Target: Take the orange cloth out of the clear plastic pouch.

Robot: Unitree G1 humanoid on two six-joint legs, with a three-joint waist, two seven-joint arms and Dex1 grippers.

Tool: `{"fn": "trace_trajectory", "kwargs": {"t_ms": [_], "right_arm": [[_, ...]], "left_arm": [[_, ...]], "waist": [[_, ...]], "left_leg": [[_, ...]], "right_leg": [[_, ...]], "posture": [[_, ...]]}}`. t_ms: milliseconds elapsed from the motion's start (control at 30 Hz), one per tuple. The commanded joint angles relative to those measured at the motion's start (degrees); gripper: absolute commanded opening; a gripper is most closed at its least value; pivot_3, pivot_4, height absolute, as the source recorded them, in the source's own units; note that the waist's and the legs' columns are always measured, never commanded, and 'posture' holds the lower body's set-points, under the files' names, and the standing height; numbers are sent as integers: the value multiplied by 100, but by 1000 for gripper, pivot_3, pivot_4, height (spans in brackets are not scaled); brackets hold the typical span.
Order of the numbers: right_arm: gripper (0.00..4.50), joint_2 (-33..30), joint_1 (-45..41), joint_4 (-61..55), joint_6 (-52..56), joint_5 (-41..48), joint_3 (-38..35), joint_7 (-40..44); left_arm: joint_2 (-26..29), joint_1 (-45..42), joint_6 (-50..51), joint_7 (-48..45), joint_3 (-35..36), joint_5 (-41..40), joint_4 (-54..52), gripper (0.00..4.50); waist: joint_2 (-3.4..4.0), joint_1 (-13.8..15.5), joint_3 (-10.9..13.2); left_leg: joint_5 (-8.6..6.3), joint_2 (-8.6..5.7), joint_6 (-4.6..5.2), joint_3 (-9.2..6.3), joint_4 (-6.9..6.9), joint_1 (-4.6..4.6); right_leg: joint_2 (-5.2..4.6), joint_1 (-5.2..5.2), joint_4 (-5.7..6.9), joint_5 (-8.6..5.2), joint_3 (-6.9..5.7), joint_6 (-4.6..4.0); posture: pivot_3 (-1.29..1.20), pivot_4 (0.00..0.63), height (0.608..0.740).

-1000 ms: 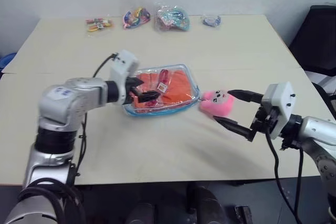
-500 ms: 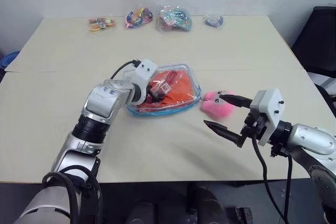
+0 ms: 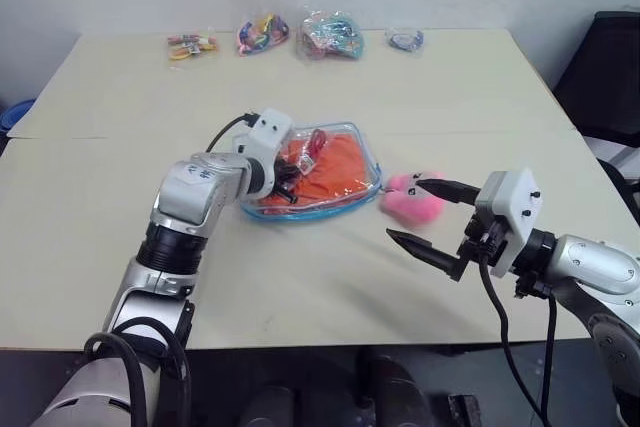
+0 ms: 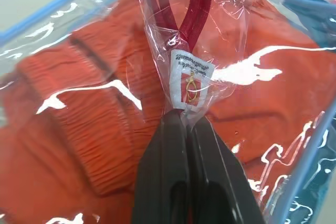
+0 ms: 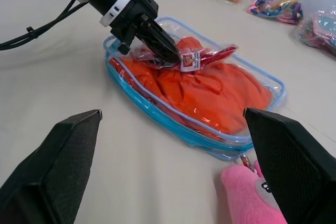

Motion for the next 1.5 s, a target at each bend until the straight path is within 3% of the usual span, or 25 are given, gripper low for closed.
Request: {"fn": "trace_trajectory", "kwargs": {"t_ms": [33,300,400,567,733,1033,1133,1233,1367,1500], "right_arm": [[4500,-129,-218,-28,-92,179,50,308],[4500,-282,-549,160,-99,429,209,964],[4500,-290,-718,332,-134,387,334,1141],[4500,-286,-893,565,-176,302,415,1303],[4500,-349,-895,672,-229,227,434,1417],[4500,-353,-680,730,-246,37,188,1142],[4500,-282,-541,860,-275,-239,40,752],[4500,-232,-430,970,-238,-428,-26,453],[4500,-99,-300,1078,-87,-587,-40,13],[4500,87,-209,1248,35,-775,60,-393]], "left_arm": [[652,62,-233,364,1042,225,-63,32],[2258,1410,-730,365,2122,586,492,32],[2467,2034,-931,403,2561,610,849,32],[2342,2609,-1049,472,2804,573,844,32],[2233,2826,-982,570,3063,506,511,1120],[2695,2622,-914,-88,3502,26,337,3862],[2938,2331,-931,-1197,3755,-853,47,3862],[3163,2571,-1292,-2458,3584,-1498,-707,3862],[3327,2755,-1368,-3698,2858,-2312,-1925,3862],[3292,2572,-1418,-4188,1948,-2735,-2822,3862]], "waist": [[0,-41,0],[-3,-88,-1],[-9,-86,-2],[-22,23,-5],[-22,11,-6],[-24,4,-6],[-36,25,-7],[-37,3,-7],[-31,-36,-4],[-26,-80,-1]], "left_leg": [[0,4,0,3,-2,1],[-1,5,-5,8,-23,48],[-1,4,-5,4,-21,47],[-2,5,-7,2,-20,45],[-4,4,-9,5,-22,47],[-5,8,-12,7,-23,47],[-5,8,-12,0,-19,42],[-7,6,-14,3,-21,44],[-9,9,-17,10,-31,49],[-8,10,-18,14,-24,51]], "right_leg": [[3,-1,0,0,0,0],[0,2,-2,-3,-2,-5],[-4,2,-3,-3,-3,-4],[-5,2,-3,-3,-6,-5],[-8,3,-3,-3,-6,-5],[-5,1,-3,-3,-7,-6],[-7,1,-3,-3,-13,-6],[-10,2,-4,-4,-12,-7],[-10,-1,-4,-9,-12,-14],[-6,2,0,-9,-7,-15]], "posture": [[0,150,740],[0,150,740],[0,150,740],[0,150,740],[0,150,740],[0,150,740],[0,150,740],[0,150,740],[0,150,740],[0,150,740]]}}
